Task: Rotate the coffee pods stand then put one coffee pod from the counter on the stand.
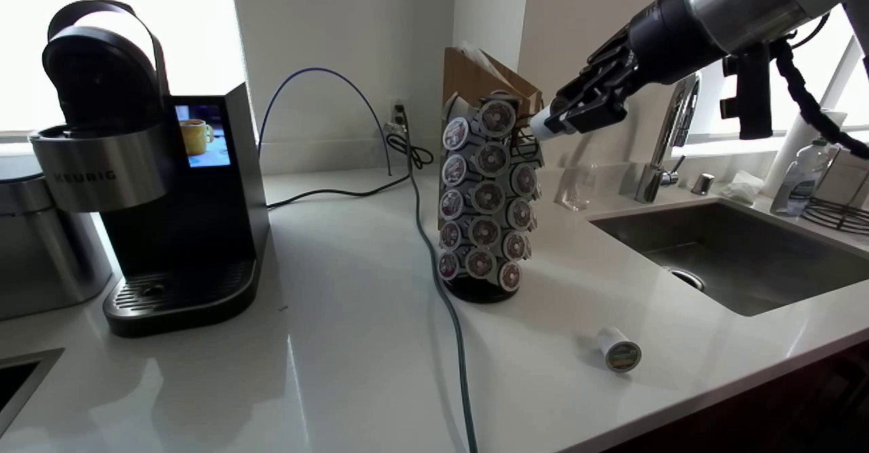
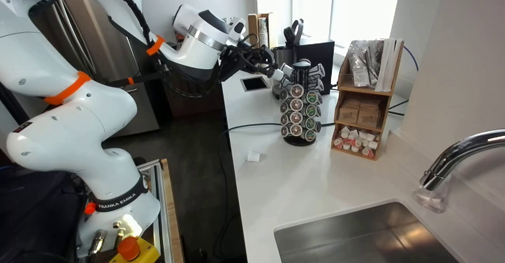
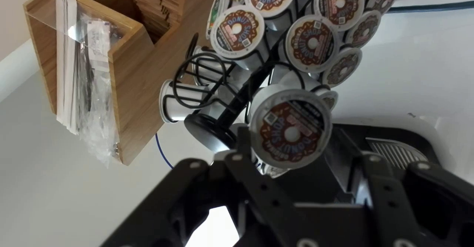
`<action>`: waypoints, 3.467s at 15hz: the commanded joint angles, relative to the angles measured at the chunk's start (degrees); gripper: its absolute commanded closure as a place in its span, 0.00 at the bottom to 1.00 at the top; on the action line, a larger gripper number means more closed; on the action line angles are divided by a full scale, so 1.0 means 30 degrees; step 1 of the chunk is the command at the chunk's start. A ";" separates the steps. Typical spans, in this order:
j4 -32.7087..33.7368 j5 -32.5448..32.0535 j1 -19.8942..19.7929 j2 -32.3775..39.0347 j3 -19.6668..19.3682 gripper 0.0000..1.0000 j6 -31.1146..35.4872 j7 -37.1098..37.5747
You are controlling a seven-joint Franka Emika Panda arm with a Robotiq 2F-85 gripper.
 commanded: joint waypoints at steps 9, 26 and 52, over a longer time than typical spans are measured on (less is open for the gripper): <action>0.0274 0.1703 -0.5125 -0.0327 0.4828 0.71 0.2460 -0.1813; -0.0636 0.9087 -1.2626 -0.3029 1.2062 0.71 0.6983 -0.7949; -0.1156 1.7794 -0.1629 0.2251 0.6492 0.00 -0.5451 -1.5646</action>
